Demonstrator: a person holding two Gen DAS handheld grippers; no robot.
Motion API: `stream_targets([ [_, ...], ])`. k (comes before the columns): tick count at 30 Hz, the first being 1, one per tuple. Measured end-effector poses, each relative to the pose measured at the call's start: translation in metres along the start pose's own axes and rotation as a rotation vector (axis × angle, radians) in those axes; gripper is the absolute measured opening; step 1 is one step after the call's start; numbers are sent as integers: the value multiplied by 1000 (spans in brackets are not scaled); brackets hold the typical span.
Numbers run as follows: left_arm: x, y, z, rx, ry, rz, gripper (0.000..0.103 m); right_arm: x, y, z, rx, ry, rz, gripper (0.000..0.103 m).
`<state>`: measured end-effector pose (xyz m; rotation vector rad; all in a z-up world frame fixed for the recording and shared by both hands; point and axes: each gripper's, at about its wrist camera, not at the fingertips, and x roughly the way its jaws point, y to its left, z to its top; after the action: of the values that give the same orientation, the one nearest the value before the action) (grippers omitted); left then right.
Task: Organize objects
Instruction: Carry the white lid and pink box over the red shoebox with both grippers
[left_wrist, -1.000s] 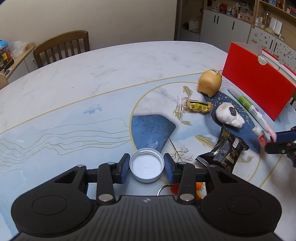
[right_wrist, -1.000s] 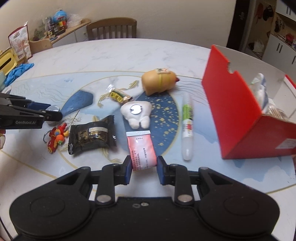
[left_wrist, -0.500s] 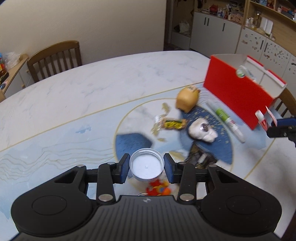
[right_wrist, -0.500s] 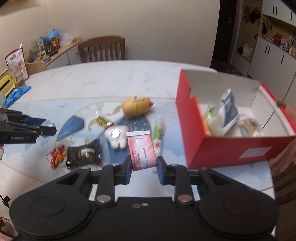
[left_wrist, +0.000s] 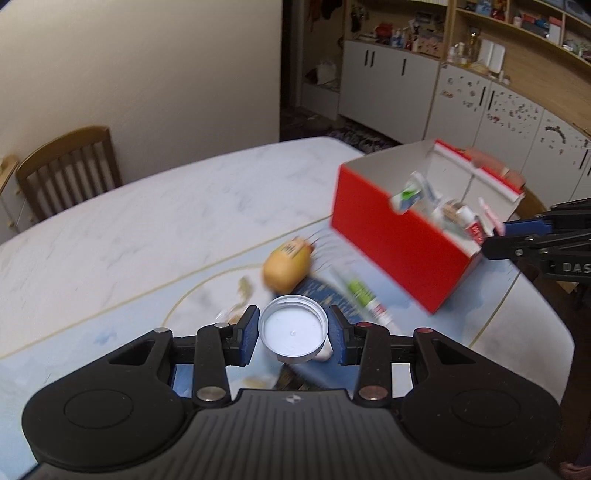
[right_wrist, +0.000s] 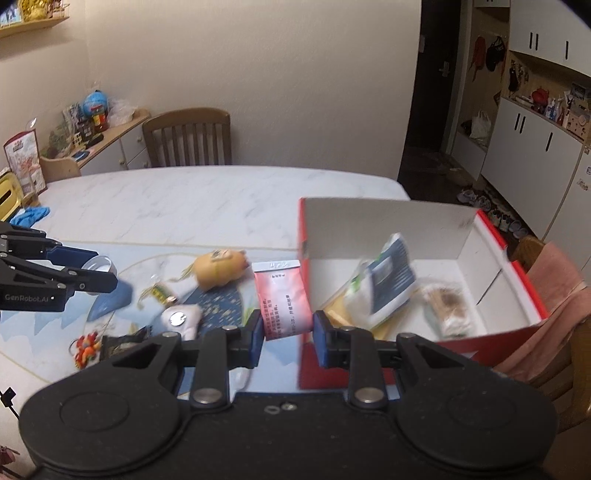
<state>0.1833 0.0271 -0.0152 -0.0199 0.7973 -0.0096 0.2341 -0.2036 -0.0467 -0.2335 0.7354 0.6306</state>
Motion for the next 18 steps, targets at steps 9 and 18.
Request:
stream_targets([
  [9, 21, -54, 36, 54, -15, -44, 38, 6, -51, 9, 22, -12, -15, 27],
  [18, 51, -114, 69, 132, -14, -106, 38, 18, -107, 9, 53, 5, -50, 27],
])
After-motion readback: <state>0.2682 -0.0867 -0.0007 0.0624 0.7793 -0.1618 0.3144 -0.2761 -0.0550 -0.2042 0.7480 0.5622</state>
